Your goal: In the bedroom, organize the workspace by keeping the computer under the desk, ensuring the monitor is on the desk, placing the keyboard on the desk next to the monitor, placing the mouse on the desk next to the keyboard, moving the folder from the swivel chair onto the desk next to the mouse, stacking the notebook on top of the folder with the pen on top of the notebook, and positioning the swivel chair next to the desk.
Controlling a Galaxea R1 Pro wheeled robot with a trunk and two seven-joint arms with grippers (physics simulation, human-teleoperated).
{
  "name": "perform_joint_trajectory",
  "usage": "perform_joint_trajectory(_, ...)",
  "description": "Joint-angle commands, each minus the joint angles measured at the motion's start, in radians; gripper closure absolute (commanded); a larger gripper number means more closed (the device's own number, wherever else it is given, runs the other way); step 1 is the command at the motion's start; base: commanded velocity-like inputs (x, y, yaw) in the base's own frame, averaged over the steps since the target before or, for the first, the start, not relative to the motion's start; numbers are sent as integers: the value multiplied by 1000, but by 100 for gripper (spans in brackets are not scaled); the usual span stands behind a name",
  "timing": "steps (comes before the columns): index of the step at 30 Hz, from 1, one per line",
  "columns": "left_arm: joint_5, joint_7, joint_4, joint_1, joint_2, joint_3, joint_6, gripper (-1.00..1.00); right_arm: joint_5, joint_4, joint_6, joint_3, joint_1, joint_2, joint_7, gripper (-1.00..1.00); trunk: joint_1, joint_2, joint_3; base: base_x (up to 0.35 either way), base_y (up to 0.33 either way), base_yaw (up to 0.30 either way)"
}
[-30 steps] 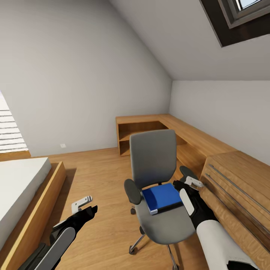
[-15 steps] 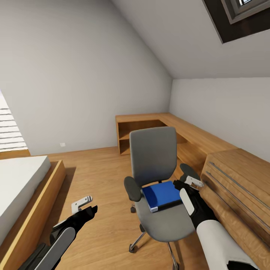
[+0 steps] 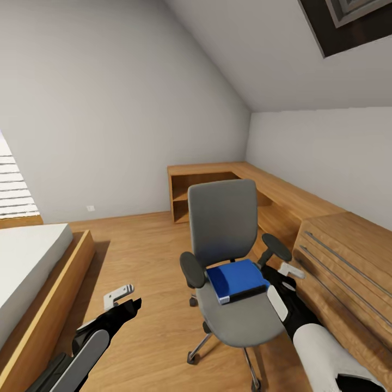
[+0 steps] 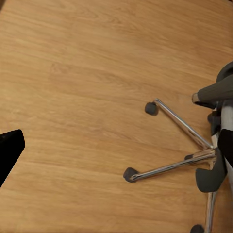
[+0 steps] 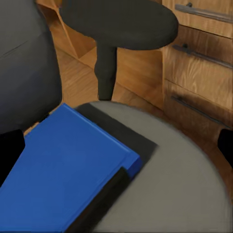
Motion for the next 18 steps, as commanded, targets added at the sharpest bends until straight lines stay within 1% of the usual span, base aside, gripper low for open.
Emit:
perform_joint_trajectory(1, 5, 8, -1, -1, 1, -2, 1, -100, -9, 11, -6, 1, -1, -4, 9, -100, 4, -8, -4, 0, 0, 0)
perform_joint_trajectory(4, 5, 8, -2, -1, 1, -2, 1, -100, -11, 50, -23, 0, -9, -18, 72, -100, 15, -29, -14, 0, 0, 0)
perform_joint_trajectory(6, 5, 8, -2, -1, 1, -1, 1, -100, -11, 59, -26, -1, -17, -25, 92, -100, 23, -43, -20, 0, 0, 0)
perform_joint_trajectory(8, 5, 8, -2, -1, 1, -1, 1, -100, -12, 78, -28, -1, -36, -38, 117, -100, 31, -57, -26, 0, 0, 0)
perform_joint_trajectory(10, 5, 8, -2, -1, 1, 0, 1, -100, -17, 132, -29, -3, -67, -56, 145, -100, 38, -71, -32, 0, 0, 0)
perform_joint_trajectory(11, 5, 8, -2, -1, 1, 0, 1, -100, -31, 215, -30, -5, -109, -76, 189, -100, 42, -78, -36, 0, 0, 0)
perform_joint_trajectory(12, 5, 7, -2, -1, 1, 0, 1, -100, -42, 236, -31, -6, -120, -83, 212, -100, 46, -85, -39, 0, 0, 0)
perform_joint_trajectory(13, 5, 7, -2, -1, 1, 0, 1, -100, -50, 244, -32, -6, -123, -86, 224, -100, 46, -85, -39, 0, 0, 0)
perform_joint_trajectory(14, 4, 7, -2, -1, 1, -1, 1, -100, -67, 256, -33, -7, -129, -90, 248, -100, 46, -85, -39, 0, 0, 0)
perform_joint_trajectory(15, 3, 6, -3, -1, 1, -2, 2, -100, -96, 266, -35, -7, -133, -94, 284, -100, 46, -85, -39, 0, 0, 0)
perform_joint_trajectory(16, 2, 6, -2, -1, 1, -2, 2, -100, -112, 271, -37, -7, -135, -96, 305, -100, 46, -85, -39, 0, 0, 0)
perform_joint_trajectory(17, 2, 5, -2, -1, 1, -3, 2, -100, -124, 275, -38, -7, -136, -98, 323, -100, 46, -85, -39, 0, 0, 0)
perform_joint_trajectory(18, 2, 5, -2, -1, 1, -3, 2, -100, -124, 275, -38, -7, -136, -98, 323, -100, 46, -85, -39, 0, 0, 0)
